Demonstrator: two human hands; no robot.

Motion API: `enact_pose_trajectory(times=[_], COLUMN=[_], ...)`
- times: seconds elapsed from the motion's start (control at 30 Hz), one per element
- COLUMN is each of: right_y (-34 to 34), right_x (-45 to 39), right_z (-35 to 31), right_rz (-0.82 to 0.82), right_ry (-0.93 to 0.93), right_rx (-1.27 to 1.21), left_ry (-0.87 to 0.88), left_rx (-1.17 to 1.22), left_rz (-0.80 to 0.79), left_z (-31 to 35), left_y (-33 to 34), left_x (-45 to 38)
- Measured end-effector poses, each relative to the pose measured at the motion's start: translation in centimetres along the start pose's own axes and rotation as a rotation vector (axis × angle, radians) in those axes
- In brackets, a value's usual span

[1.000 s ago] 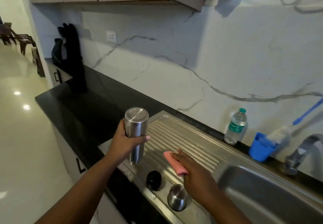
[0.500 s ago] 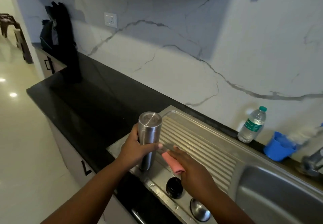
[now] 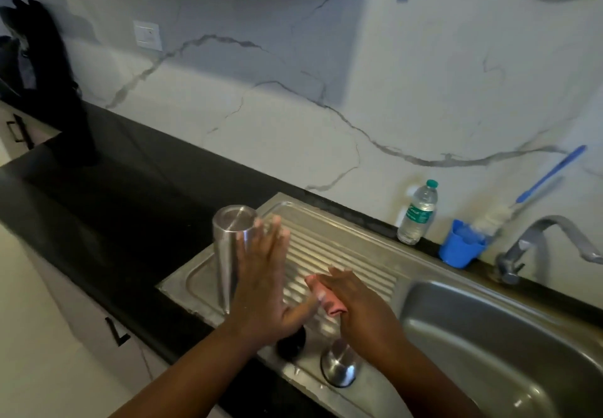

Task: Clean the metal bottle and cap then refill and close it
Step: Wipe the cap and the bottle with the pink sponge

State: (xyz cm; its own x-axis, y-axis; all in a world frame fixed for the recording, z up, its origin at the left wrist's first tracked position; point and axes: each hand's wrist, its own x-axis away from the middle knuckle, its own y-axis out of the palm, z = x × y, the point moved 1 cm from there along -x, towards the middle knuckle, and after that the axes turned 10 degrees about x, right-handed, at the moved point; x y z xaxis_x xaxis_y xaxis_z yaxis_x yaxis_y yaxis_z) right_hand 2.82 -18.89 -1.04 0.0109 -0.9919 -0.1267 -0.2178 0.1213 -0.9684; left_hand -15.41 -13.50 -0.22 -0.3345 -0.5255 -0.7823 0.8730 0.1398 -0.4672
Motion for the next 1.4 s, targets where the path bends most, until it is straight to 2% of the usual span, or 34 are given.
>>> enact_pose_trajectory(times=[0.13,0.33,0.37,0.47,0.57,0.67,0.77,0.87,0.93,1.03,1.13,1.2,1.3,1.4], right_y=[-2.2,-5.3,-6.2,-9.4,-10.9,-11.2,-10.8,-9.0,-8.3,-6.3,-6.8,-7.9,-8.2,-7.4], right_x=[3.6,13.5,15.3,20.9,26.0,29.8,31.9,33.0,33.4,34.4,33.6,33.0,32.8,33.0], right_z=[3.4,13.9,15.6,20.2,26.1,32.4,37.3,41.0,41.3,43.3,44.1,43.8,43.4,43.4], right_rz=[0.116,0.169,0.188,0.393,0.357,0.434,0.338,0.263,0.163,0.056,-0.188,-0.278,-0.567,-0.558], right_ry=[0.021,0.205,0.242,0.294,0.485,0.577,0.679,0.739,0.731,0.849,0.600,0.536,0.530,0.627], right_rx=[0.022,0.056,0.073,0.144,-0.031,0.034,0.148,0.127,0.131,0.115,0.099,0.011,0.099,0.105], left_ry=[0.138,0.135,0.138,0.179,0.200,0.173,0.132,0.095,0.075,0.053,0.025,-0.015,-0.049,-0.049], left_rx=[0.080,0.158,0.181,0.232,0.234,0.184,0.172,0.124,0.077,0.044,0.004,-0.018,-0.017,-0.020], left_rz=[-0.192,-0.471,-0.504,-0.602,-0.670,-0.709,-0.751,-0.819,-0.859,-0.904,-0.932,-0.942,-0.968,-0.988], left_z=[4.5,12.7,14.6,20.5,25.4,28.6,29.9,30.0,29.8,29.0,27.6,27.0,26.6,26.2], left_y=[5.4,15.7,17.4,22.7,27.3,31.1,33.8,35.4,35.9,36.4,36.8,37.1,37.0,36.6], left_x=[-0.8,-0.4,-0.3,-0.3,-0.7,-0.8,0.2,1.5,2.0,2.2,2.4,2.8,3.8,4.1])
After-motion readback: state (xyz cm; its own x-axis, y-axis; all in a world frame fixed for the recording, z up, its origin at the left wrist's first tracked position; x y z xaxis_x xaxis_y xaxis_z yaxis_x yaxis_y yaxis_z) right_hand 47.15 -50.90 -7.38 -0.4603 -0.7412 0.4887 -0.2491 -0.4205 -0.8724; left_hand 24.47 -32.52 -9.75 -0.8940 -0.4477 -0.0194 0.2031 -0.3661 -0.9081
